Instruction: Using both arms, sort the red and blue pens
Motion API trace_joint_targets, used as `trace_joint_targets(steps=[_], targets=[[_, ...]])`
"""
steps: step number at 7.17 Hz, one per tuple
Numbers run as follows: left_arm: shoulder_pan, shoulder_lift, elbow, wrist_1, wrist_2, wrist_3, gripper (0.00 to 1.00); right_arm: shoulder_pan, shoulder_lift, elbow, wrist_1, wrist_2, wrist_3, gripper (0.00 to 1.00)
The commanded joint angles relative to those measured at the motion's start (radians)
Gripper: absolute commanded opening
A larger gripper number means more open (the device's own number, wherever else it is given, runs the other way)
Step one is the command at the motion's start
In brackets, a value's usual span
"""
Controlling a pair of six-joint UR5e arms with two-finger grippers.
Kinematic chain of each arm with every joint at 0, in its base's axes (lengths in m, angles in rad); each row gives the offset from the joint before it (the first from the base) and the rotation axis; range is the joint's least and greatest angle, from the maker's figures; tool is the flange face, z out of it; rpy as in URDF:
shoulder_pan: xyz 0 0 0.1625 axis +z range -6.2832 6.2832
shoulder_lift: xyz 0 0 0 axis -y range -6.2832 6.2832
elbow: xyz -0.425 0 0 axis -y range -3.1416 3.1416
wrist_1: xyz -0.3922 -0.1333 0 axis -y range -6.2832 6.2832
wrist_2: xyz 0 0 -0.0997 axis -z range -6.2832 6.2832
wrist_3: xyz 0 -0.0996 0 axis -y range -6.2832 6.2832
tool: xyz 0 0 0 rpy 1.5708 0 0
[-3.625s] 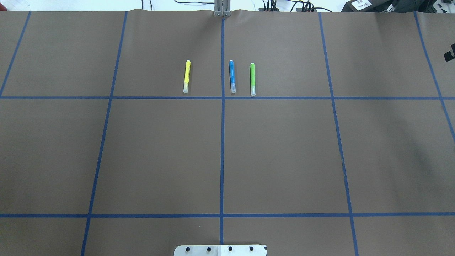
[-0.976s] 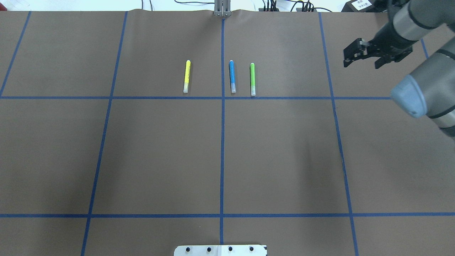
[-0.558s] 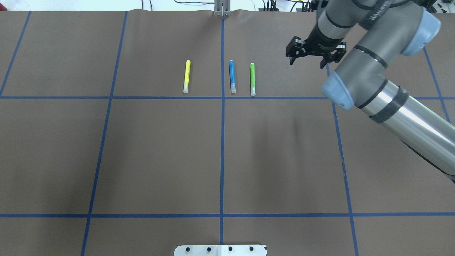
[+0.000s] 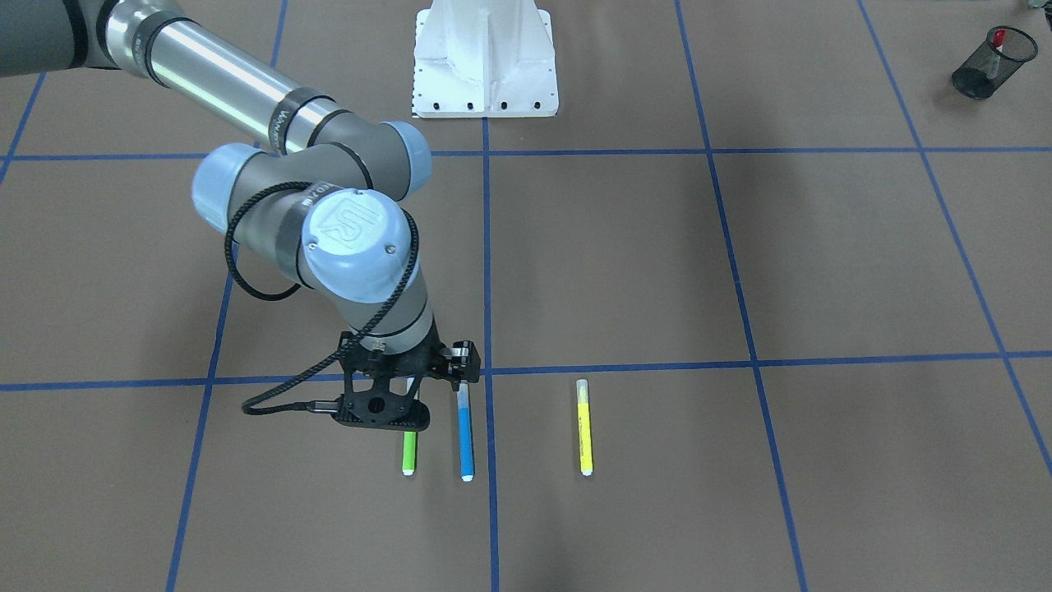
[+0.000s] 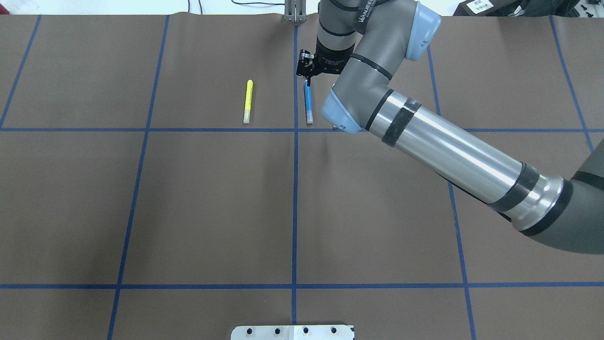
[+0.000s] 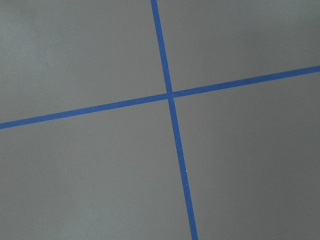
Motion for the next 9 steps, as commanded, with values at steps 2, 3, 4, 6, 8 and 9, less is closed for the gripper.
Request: trace_joint_targets(steps=[2,3,4,6,8,9], targets=[[0.000,0.003,0.006,0.000,0.000,0.000,1.00,-0.070,0.072,-0.192,0.151,-0.083,0.044,0.98],[0.000,0.001,0.006,0.000,0.000,0.000,1.00,-0.081,0.074,-0.192,0.154,-0.101,0.044,0.94],[0.000,0.001,0.006,0.000,0.000,0.000,1.00,-0.088,0.067,-0.207,0.204,-0.113,0.045,0.81],[0.000,0.001,0.006,0.000,0.000,0.000,1.00,-0.093,0.060,-0.244,0.229,-0.115,0.050,0.56],[0.000,0.001,0.006,0.000,0.000,0.000,1.00,-0.105,0.057,-0.244,0.222,-0.115,0.050,0.47],[0.000,0.003,0.006,0.000,0.000,0.000,1.00,-0.108,0.057,-0.244,0.220,-0.115,0.051,0.42]])
